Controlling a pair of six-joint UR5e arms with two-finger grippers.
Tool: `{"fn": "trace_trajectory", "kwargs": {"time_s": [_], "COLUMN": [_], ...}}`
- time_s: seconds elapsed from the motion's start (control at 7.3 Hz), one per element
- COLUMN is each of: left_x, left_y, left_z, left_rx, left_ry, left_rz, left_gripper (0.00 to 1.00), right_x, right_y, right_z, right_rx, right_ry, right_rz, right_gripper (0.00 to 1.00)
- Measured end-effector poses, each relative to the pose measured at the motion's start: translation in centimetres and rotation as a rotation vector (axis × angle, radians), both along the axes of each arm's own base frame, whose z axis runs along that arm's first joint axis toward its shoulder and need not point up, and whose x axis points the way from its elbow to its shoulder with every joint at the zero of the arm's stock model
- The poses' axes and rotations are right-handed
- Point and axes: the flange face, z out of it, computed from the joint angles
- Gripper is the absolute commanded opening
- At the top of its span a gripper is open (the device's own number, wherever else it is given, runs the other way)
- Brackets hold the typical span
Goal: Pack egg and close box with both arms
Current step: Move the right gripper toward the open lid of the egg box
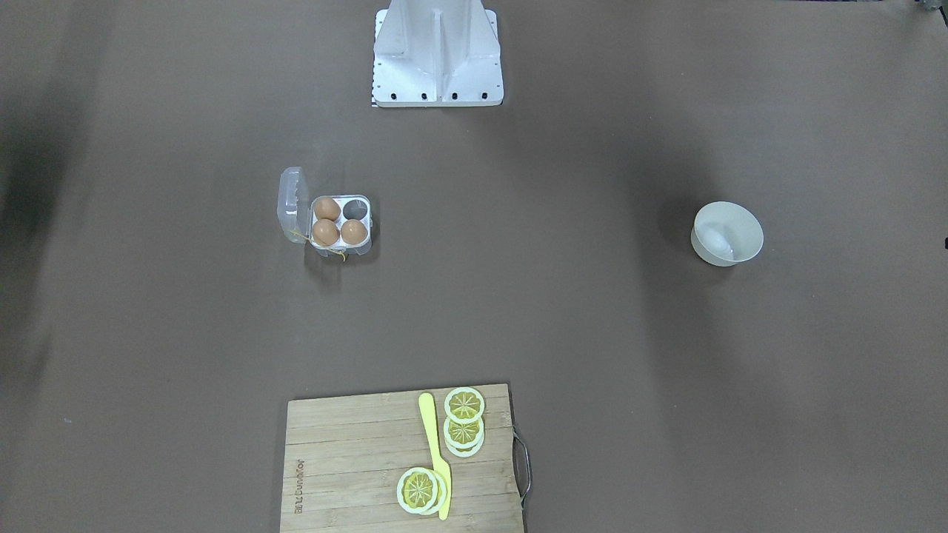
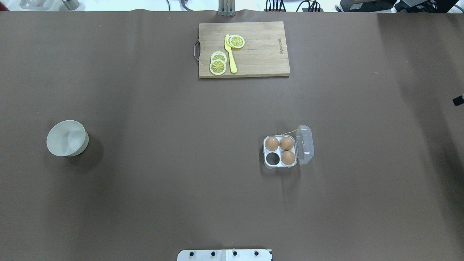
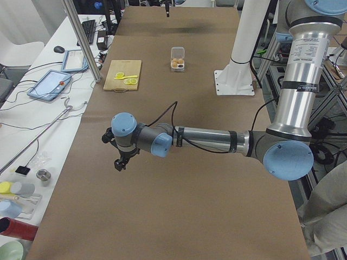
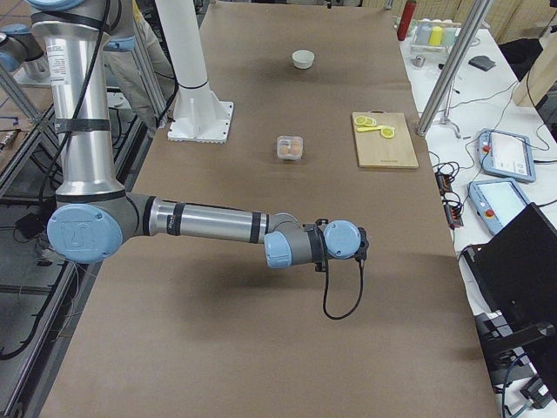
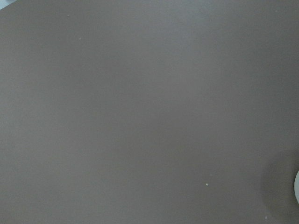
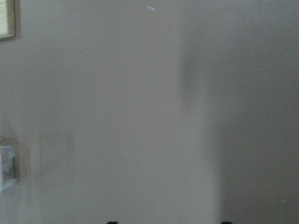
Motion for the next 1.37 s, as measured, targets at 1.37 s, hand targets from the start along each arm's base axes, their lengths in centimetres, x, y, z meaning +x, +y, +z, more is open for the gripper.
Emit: {"fn": "trace_trajectory", "kwargs": {"time_s": [1.37], "left_x": [-4.0], "left_y": [6.4], "left_z": [6.3], "left_rx": [-0.056], "left_ry": [-0.005], "left_rz": [-0.030], "left_gripper": [0.97], "right_x": [-25.1], "right_y": [-3.8], "right_z": [-22.1], "right_rx": [0.014], "right_ry": [-0.019], "right_rz": [-0.263], "right_gripper": [0.09]}}
